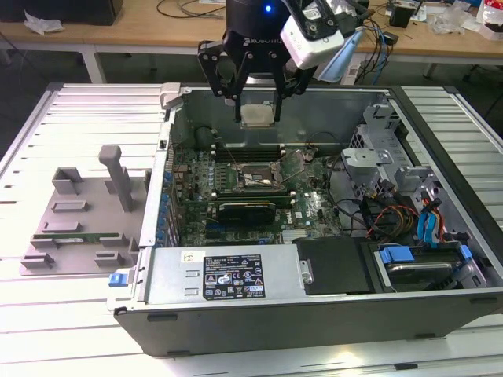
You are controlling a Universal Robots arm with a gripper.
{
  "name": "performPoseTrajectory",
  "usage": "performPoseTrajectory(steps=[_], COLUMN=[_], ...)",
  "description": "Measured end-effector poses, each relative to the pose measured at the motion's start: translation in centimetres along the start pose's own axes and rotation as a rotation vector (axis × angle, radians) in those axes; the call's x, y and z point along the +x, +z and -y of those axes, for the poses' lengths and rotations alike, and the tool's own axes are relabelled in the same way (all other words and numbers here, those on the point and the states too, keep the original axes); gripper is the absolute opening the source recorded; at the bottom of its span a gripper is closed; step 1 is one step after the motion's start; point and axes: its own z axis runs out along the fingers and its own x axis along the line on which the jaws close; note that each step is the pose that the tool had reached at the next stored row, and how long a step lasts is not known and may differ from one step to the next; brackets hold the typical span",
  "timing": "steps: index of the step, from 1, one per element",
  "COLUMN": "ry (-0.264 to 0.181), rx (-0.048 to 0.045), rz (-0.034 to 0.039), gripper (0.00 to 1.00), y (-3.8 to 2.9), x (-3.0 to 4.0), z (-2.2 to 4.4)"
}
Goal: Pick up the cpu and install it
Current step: 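Pick up the cpu and move it towards the insertion slot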
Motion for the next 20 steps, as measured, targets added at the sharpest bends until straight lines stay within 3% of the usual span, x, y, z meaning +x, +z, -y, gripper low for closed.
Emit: performPoseTrajectory(steps=[3,14,20], ry=[0.000,0.000,0.000], rx=[0.0000,0.0000,0.0001], rz=[-0.0001,0.0000,0.0000], gripper=[0.55,0.55,0.55], y=[0.21,3.11,3.78], x=[0.00,0.01,0.03], z=[0.01,0.12,0.15])
